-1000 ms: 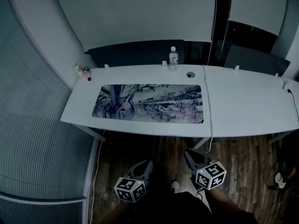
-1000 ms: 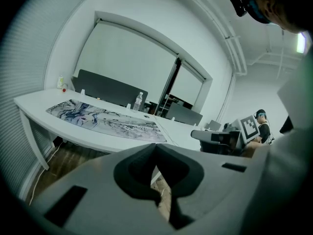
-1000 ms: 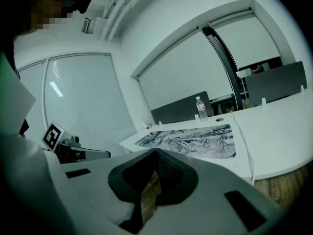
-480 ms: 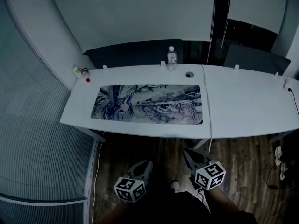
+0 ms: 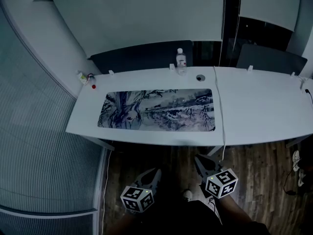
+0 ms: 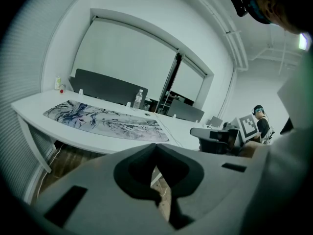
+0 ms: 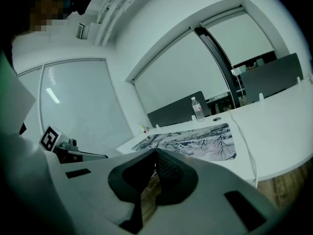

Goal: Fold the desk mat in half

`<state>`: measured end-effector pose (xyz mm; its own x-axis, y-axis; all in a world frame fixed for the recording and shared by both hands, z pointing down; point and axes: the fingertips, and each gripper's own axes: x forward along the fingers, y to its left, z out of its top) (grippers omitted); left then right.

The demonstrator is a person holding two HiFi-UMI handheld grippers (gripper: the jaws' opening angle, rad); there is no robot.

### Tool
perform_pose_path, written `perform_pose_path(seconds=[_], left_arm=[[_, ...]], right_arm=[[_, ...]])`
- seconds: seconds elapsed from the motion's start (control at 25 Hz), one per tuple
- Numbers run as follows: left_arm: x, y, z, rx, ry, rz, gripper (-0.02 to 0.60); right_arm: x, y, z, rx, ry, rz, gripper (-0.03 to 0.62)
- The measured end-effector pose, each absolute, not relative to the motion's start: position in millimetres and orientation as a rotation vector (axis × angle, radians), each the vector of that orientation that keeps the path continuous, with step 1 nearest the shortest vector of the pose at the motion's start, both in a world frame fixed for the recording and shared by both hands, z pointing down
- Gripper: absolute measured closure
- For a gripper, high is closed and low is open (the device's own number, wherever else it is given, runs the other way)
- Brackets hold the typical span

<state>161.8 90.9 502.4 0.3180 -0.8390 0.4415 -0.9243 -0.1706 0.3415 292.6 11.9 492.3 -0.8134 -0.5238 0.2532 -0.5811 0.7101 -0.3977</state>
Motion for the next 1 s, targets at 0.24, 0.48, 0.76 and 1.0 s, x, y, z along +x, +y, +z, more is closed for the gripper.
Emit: perform_pose_path(seconds=[0.24, 0.48, 0.76, 1.0], left_arm=[[154, 77, 500, 2.059, -1.529, 0.219, 0.575], [133, 60, 501, 2.093, -1.489, 0.231, 0.575], [95, 45, 492, 2.147, -1.45, 0.249, 0.575], [60, 39, 491, 2.146, -1.447, 0.25, 0.575]], right_arm=[[286, 6, 493, 0.937, -2.785, 0.734, 0.571], [268, -6, 492, 1.003, -2.775, 0.741, 0.571], [235, -18, 487, 1.086, -2.767, 0.745, 0.571], [203, -23, 485, 1.101, -2.762, 0.745, 0.571]])
